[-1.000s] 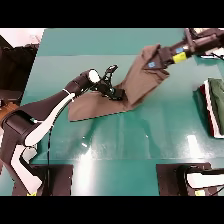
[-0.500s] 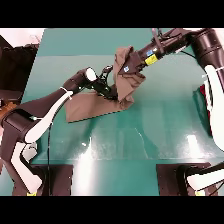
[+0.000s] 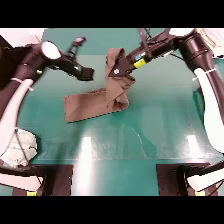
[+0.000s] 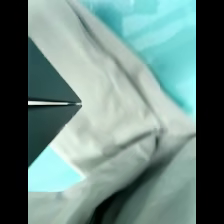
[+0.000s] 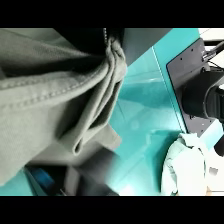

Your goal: Fold the shirts.

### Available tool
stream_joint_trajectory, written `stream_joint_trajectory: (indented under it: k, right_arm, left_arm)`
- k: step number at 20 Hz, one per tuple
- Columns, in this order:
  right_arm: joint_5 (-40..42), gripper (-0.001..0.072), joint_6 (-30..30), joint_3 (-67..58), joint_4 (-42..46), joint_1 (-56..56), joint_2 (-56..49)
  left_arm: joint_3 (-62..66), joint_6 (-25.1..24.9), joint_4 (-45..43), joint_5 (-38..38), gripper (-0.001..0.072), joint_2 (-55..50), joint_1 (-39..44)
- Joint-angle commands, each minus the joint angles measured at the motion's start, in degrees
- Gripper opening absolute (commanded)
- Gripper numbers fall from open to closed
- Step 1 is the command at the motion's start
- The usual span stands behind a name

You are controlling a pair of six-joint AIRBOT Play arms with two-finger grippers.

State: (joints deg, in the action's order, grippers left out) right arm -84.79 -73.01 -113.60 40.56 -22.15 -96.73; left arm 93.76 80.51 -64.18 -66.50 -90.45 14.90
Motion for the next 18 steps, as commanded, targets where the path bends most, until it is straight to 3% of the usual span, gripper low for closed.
stream_joint_trajectory:
  k: [1, 5, 6, 7, 8, 9, 13, 16, 18]
  right_arm:
    - [4.2, 0.0016, 2.4, 0.0, 0.0, -3.7, -3.0]
    - [16.1, 0.0025, 12.1, 0.0, -0.1, -12.1, -11.1]
    - [20.9, 0.0135, 14.6, -0.4, 0.0, -14.3, -13.2]
    - [24.3, 0.0369, 15.3, -2.4, -0.1, -16.5, -15.8]
    - [26.0, 0.0553, 15.3, -5.2, -0.1, -18.1, -18.1]
    - [26.6, 0.0594, 15.3, -6.9, 0.0, -18.9, -19.0]
    - [21.5, 0.0587, 14.1, 0.9, 2.6, -15.5, -12.1]
    - [14.6, 0.0585, 11.8, 10.4, 5.3, -7.6, -6.0]
    - [14.2, 0.0585, 8.7, 17.9, 5.8, -0.5, -2.8]
  left_arm:
    - [0.0, -1.5, -3.2, -6.4, 0.0025, 7.8, -5.7]
    - [0.0, -1.5, -5.7, -8.5, 0.0025, 13.9, -8.3]
    - [0.0, -1.5, -6.9, -8.5, 0.0025, 14.8, -8.3]
    - [0.0, -1.5, -7.4, -8.5, 0.0025, 15.4, -8.3]
    - [0.0, -1.5, -7.9, -8.5, 0.0025, 15.8, -8.3]
    - [0.0, -1.5, -8.1, -8.6, 0.0025, 16.0, -8.3]
    - [0.0, -1.5, -9.9, -10.2, 0.0025, 16.1, -8.3]
    - [0.0, -1.4, -10.0, -10.5, 0.0025, 16.1, -8.3]
    - [0.0, -1.4, -10.0, -10.4, 0.0025, 16.1, -8.3]
